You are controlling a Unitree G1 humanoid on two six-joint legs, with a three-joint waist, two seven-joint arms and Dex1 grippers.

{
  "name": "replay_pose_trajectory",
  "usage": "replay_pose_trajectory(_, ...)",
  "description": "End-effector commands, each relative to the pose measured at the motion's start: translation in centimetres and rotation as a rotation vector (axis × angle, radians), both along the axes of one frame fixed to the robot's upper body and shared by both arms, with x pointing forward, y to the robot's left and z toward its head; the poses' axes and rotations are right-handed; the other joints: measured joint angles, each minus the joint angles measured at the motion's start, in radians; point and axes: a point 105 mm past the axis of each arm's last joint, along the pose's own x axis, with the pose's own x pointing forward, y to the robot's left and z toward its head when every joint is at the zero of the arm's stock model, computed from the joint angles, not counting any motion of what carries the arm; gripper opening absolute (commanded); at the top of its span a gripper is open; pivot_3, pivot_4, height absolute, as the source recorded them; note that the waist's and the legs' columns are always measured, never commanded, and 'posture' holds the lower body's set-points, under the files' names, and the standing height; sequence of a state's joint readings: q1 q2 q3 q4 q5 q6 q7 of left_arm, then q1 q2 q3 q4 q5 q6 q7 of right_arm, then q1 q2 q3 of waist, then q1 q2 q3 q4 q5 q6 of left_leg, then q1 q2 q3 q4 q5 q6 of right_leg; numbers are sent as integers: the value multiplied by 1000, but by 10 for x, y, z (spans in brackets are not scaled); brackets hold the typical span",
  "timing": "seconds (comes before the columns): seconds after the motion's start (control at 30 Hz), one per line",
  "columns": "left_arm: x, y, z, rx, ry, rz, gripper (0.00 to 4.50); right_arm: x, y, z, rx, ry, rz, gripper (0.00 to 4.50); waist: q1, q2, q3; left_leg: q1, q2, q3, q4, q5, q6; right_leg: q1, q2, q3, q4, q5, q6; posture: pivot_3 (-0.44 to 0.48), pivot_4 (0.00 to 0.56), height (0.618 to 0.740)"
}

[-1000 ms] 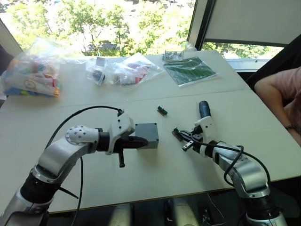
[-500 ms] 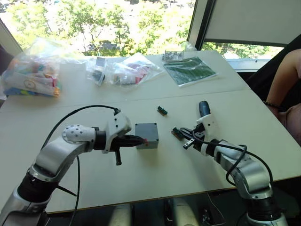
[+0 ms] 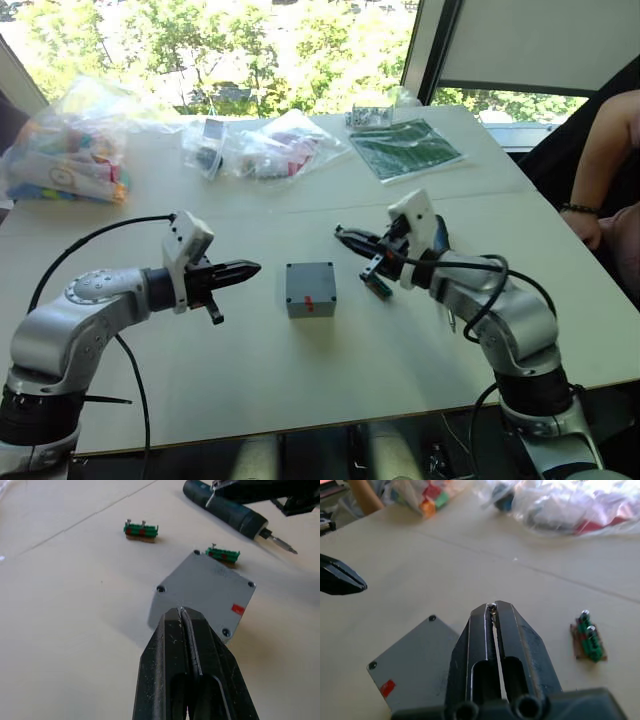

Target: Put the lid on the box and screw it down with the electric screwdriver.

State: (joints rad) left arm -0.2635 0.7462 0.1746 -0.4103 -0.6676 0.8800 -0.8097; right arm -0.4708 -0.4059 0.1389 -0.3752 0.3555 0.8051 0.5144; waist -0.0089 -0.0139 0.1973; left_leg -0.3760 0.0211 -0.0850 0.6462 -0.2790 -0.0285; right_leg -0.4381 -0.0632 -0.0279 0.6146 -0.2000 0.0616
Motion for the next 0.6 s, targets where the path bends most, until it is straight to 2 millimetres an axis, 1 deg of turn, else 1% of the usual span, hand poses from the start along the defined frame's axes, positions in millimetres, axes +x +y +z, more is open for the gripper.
replay_pose_trajectory(0.03,-7,-8,9,6,-57,-15,0,3,7,10,-22,-74,37,31,-4,0,0,0,-1,1,0,0,0,0,-1,1,0,0,0,0,150,740)
replay_pose_trajectory(0.27,-14,-14,-2,25,-40,-18,0,3,11,5,-41,-72,67,31,-9,0,0,3,0,0,0,0,0,0,2,3,1,-1,2,0,150,740)
replay_pose_trajectory(0.43,-11,-16,-3,39,-45,-24,0,-3,15,-1,-50,-56,90,31,-8,0,0,3,1,0,1,0,0,0,3,3,2,-1,2,0,150,740)
replay_pose_trajectory(0.6,-9,-18,-7,63,-50,-37,0,-1,16,-4,-54,-54,79,31,-8,0,0,3,1,0,0,0,0,0,3,3,2,-1,2,0,150,740)
